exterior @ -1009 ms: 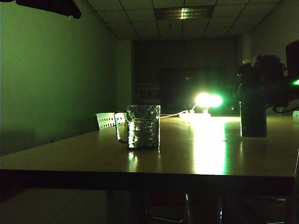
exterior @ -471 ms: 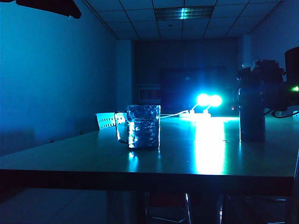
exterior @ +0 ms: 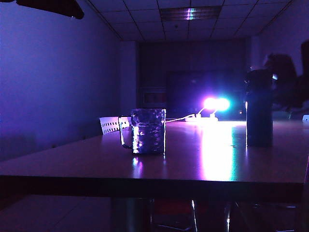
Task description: Pick up the black thermos cup, pour some water from it into the cup, and then put the thermos cup back on the table.
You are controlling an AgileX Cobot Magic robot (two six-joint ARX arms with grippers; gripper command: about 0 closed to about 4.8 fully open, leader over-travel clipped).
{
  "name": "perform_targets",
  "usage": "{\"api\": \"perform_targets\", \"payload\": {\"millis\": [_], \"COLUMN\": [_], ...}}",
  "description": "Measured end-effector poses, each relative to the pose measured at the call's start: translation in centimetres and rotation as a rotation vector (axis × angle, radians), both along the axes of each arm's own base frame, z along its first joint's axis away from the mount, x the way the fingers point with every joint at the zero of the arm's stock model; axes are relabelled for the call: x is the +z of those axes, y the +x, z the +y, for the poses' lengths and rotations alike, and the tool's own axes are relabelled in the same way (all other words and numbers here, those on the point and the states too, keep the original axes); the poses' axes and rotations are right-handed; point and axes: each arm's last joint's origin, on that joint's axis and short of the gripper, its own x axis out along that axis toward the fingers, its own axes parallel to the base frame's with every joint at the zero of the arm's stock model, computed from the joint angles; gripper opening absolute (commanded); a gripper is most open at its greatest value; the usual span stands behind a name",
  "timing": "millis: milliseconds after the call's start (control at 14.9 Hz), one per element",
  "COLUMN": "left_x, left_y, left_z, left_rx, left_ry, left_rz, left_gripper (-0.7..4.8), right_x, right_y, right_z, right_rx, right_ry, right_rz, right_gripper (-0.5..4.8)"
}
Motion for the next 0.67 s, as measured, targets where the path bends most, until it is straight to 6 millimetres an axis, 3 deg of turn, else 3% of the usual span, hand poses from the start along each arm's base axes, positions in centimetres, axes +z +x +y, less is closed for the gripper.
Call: {"api": "perform_targets", "payload": {"millis": [336,673], "left_x": [0.0,0.0], "left_y": [0.0,0.0], "left_z": [0.0,0.0], "left_rx": [0.000,0.000], "left_ry": [-0.001,-0.002], "left_rz": [0.001,0.002], "left_gripper": [-0.06,-0.05], "right_x": [2.3,2.9], "right_y": [-1.5,-2.6], "right_z": [-0.4,-1.0], "right_rx": [0.031,0.019], "right_ry": [-0.042,-0.038], "right_rz": [0.104,0.222], "right_gripper": [4.79,4.79]}}
